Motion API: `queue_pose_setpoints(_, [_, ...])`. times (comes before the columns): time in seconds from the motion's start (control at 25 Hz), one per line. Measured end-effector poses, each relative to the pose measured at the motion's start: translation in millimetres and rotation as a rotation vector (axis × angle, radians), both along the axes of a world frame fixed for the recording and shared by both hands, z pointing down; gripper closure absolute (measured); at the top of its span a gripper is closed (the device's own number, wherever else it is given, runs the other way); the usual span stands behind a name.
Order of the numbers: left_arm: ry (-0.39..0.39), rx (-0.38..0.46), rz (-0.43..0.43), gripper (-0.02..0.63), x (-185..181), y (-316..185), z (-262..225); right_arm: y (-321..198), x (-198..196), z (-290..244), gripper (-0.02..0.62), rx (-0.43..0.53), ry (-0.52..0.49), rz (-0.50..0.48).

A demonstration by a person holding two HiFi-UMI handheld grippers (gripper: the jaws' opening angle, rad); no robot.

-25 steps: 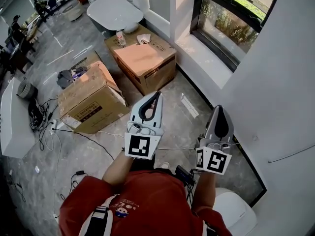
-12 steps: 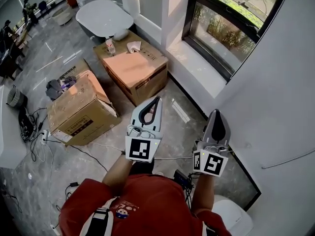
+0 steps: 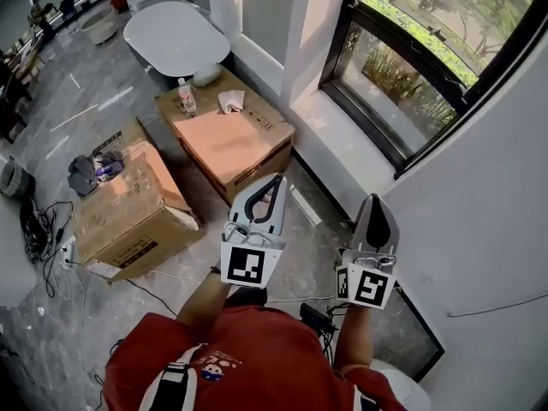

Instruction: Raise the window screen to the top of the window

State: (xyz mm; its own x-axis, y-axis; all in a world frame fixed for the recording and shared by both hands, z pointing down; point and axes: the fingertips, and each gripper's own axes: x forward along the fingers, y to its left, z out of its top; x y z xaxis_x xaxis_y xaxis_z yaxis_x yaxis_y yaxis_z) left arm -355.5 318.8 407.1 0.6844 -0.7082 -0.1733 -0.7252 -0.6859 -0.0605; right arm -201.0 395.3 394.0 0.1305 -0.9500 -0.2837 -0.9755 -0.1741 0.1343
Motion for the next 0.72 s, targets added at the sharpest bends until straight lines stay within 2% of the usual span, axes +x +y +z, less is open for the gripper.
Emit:
queue_pose_setpoints(0.28, [0.029, 0.002, 0.02, 0.601, -7, -67, -6, -60, -10, -6, 0.586, -0.014, 0.028, 0.024])
queue_pose_setpoints(0.72, [0.045, 0.007, 0.053, 0.601, -6, -112, -6, -100, -12, -10, 0.586, -0.008, 0.048, 0.05])
